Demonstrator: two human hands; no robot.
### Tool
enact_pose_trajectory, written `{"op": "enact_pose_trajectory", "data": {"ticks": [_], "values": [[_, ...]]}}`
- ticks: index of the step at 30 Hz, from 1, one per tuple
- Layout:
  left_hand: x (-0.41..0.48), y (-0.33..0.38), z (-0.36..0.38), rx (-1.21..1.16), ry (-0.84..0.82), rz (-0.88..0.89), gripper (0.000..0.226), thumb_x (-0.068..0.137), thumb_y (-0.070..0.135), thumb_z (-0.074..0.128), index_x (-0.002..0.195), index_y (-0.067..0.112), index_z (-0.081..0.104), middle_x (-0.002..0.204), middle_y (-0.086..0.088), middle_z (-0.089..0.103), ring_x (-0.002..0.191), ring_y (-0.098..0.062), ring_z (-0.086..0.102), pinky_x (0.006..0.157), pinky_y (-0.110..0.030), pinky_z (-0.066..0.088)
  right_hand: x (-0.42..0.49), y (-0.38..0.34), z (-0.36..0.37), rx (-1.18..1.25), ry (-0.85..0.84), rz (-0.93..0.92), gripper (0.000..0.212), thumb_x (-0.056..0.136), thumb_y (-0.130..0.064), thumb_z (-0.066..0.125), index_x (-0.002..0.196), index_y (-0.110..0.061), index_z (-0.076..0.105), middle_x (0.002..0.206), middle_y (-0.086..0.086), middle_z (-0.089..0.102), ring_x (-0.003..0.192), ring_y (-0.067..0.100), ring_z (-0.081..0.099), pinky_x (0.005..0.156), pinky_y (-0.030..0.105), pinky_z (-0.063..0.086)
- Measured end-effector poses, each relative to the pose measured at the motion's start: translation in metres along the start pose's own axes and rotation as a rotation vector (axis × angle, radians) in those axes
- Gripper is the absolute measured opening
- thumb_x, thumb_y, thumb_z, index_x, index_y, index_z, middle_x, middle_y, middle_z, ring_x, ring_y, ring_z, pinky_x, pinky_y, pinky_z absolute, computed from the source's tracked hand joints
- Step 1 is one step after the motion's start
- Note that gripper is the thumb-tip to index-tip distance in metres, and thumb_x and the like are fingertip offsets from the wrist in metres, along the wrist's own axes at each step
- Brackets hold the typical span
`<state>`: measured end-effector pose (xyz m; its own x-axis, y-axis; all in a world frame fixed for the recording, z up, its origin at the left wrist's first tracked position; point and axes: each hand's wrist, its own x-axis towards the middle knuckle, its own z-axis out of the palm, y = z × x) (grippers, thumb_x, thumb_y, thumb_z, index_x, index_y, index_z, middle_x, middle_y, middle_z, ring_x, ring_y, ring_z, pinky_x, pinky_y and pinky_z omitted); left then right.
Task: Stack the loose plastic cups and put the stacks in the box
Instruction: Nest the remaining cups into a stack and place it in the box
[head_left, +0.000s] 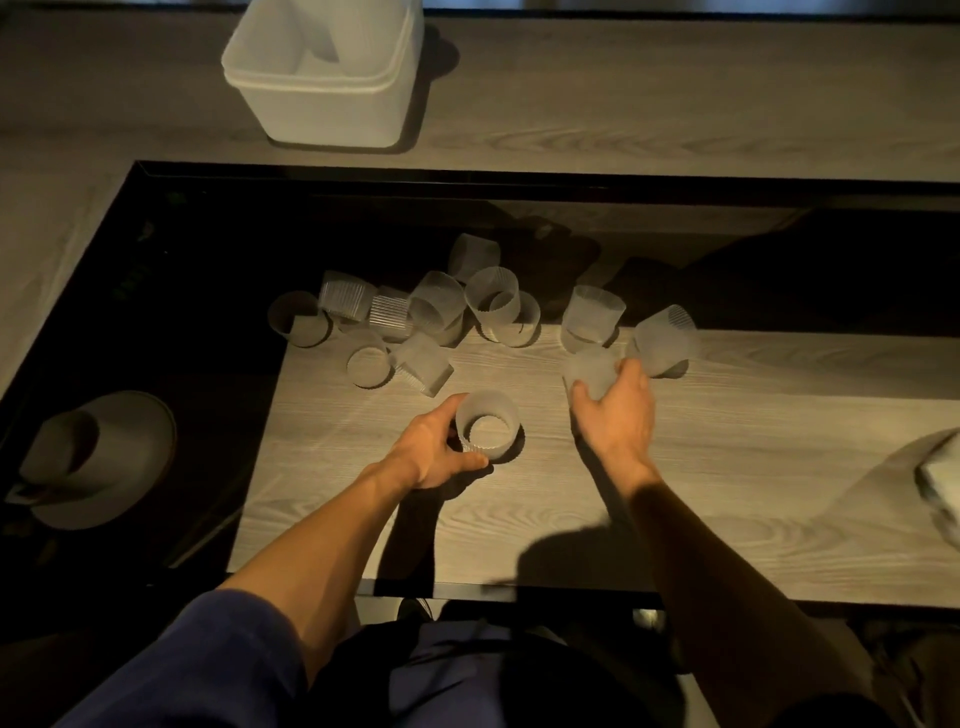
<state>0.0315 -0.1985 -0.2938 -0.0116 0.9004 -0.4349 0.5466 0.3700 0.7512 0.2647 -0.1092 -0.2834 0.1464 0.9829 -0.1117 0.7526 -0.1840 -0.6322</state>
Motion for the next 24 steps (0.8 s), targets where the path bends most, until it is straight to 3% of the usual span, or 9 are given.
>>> {"op": "enact_pose_trajectory", "data": {"ticks": [3, 5, 8, 11, 13, 15, 20, 24], "values": [[0.001, -0.001, 0.001, -0.016, -0.002, 0.005, 0.083, 0.074, 0.021, 0.088, 0.143, 0.033, 0.042, 0.126, 0.006, 0.061, 0.122, -0.018, 0.056, 0.108, -0.041, 0.045, -0.015, -0.014, -0.001, 0.347, -0.055, -0.004, 0.056, 0.089, -0.031, 0.075, 0.136, -0.020, 0.047, 0.133, -0.004, 0.045, 0.111, 0.011, 0.055, 0.087, 0.023, 0.054], [0.002, -0.002, 0.002, -0.023, 0.004, 0.005, 0.082, 0.073, 0.021, 0.088, 0.141, 0.034, 0.044, 0.124, 0.007, 0.063, 0.120, -0.018, 0.058, 0.107, -0.041, 0.047, -0.026, -0.030, -0.004, 0.441, -0.115, -0.094, 0.056, 0.089, -0.025, 0.075, 0.138, -0.024, 0.048, 0.136, -0.006, 0.040, 0.114, 0.006, 0.052, 0.081, 0.014, 0.050], [0.002, -0.003, 0.003, -0.033, 0.019, 0.013, 0.080, 0.072, 0.021, 0.089, 0.138, 0.035, 0.046, 0.117, 0.007, 0.066, 0.113, -0.018, 0.062, 0.103, -0.042, 0.050, -0.039, -0.050, -0.007, 0.465, -0.246, -0.258, 0.059, 0.089, -0.023, 0.075, 0.142, -0.031, 0.050, 0.135, -0.008, 0.035, 0.118, 0.004, 0.047, 0.085, 0.010, 0.048], [0.000, -0.004, 0.003, -0.038, 0.030, 0.021, 0.079, 0.072, 0.020, 0.089, 0.139, 0.031, 0.047, 0.113, 0.005, 0.068, 0.108, -0.018, 0.064, 0.100, -0.043, 0.052, -0.045, -0.059, -0.009, 0.288, -0.426, -0.458, 0.072, 0.088, -0.029, 0.074, 0.153, -0.035, 0.042, 0.127, -0.008, 0.035, 0.118, 0.007, 0.043, 0.096, 0.015, 0.044], [-0.002, -0.006, 0.001, -0.032, 0.025, 0.019, 0.082, 0.071, 0.025, 0.089, 0.140, 0.032, 0.045, 0.118, 0.004, 0.067, 0.111, -0.017, 0.063, 0.100, -0.043, 0.052, -0.047, -0.064, -0.008, 0.094, -0.492, -0.570, 0.083, 0.086, -0.038, 0.072, 0.158, -0.035, 0.032, 0.128, -0.006, 0.041, 0.120, 0.011, 0.043, 0.101, 0.027, 0.044], [-0.004, -0.008, -0.002, -0.011, 0.018, 0.026, 0.085, 0.069, 0.030, 0.088, 0.141, 0.035, 0.043, 0.122, 0.005, 0.066, 0.115, -0.018, 0.061, 0.101, -0.041, 0.051, -0.049, -0.069, -0.005, 0.001, -0.506, -0.570, 0.088, 0.084, -0.044, 0.072, 0.159, -0.031, 0.027, 0.136, -0.003, 0.049, 0.125, 0.014, 0.044, 0.103, 0.032, 0.042], [-0.007, -0.011, -0.004, 0.006, 0.028, 0.040, 0.080, 0.071, 0.027, 0.088, 0.139, 0.035, 0.045, 0.118, 0.006, 0.066, 0.112, -0.017, 0.062, 0.096, -0.039, 0.053, -0.057, -0.083, -0.002, -0.176, -0.417, -0.654, 0.066, 0.083, -0.048, 0.071, 0.137, -0.020, 0.047, 0.132, 0.000, 0.057, 0.120, 0.019, 0.046, 0.092, 0.031, 0.043], [-0.007, -0.011, -0.006, 0.026, 0.014, 0.045, 0.079, 0.072, 0.027, 0.087, 0.139, 0.033, 0.046, 0.118, 0.005, 0.065, 0.110, -0.018, 0.062, 0.095, -0.039, 0.054, -0.060, -0.090, 0.001, -0.287, -0.399, -0.682, 0.068, 0.083, -0.049, 0.071, 0.139, -0.020, 0.047, 0.137, 0.001, 0.054, 0.124, 0.020, 0.043, 0.098, 0.036, 0.046]]}}
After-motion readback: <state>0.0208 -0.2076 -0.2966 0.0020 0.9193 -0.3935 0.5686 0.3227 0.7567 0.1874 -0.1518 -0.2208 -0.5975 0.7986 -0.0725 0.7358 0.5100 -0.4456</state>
